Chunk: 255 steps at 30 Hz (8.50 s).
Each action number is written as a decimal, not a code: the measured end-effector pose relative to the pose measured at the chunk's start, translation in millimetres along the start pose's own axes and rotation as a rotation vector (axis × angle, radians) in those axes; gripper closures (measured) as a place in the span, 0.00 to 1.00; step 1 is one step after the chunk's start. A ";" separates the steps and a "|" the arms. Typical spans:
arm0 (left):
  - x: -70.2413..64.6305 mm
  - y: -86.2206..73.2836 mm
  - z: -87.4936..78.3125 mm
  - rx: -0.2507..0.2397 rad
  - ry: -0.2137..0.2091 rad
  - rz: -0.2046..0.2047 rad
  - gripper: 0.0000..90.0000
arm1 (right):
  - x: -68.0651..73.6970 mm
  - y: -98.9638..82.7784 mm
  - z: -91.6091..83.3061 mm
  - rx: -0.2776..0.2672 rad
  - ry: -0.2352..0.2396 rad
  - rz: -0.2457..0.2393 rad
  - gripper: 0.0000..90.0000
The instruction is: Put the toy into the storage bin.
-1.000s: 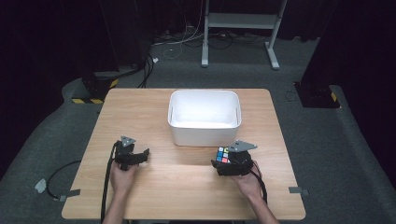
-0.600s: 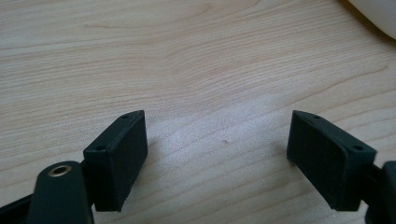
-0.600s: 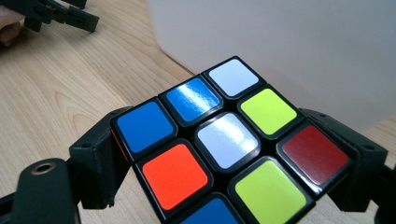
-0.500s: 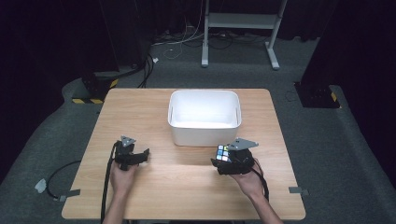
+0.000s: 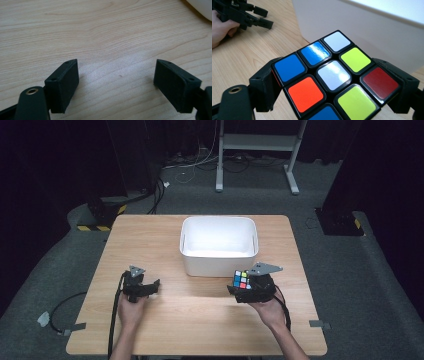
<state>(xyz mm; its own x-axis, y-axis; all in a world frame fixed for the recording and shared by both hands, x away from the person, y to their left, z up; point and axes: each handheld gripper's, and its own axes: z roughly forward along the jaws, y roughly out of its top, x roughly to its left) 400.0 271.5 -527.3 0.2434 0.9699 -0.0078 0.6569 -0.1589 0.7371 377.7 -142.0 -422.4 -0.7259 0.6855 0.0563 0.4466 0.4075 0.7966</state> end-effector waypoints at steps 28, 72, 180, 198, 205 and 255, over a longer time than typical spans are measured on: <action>0.3 0.0 0.0 -0.002 -0.003 -0.002 0.22 | -5.9 55.0 -29.6 -0.066 0.065 -0.013 0.17; -0.1 0.0 0.0 -0.001 0.001 0.000 0.23 | -36.0 131.5 -11.7 -0.126 0.003 -0.005 0.17; -0.3 0.0 0.0 0.001 0.001 0.004 0.22 | -74.7 160.3 111.9 0.117 -0.051 0.055 0.17; -0.4 0.0 0.1 0.001 0.002 0.003 0.22 | -75.4 152.4 98.0 0.101 -0.037 0.065 0.17; -0.4 0.0 0.1 0.001 0.002 0.004 0.22 | -76.6 151.9 89.7 0.089 -0.040 0.064 0.17; -0.5 0.0 0.2 0.000 0.002 0.002 0.22 | -86.6 121.8 49.3 0.041 -0.052 0.090 0.17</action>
<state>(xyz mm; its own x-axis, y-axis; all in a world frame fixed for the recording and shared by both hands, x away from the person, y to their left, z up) 400.0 271.0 -527.4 0.2438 0.9698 -0.0051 0.6563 -0.1611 0.7371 520.7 -122.0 -359.9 -0.6543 0.7503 0.0948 0.5307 0.3663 0.7643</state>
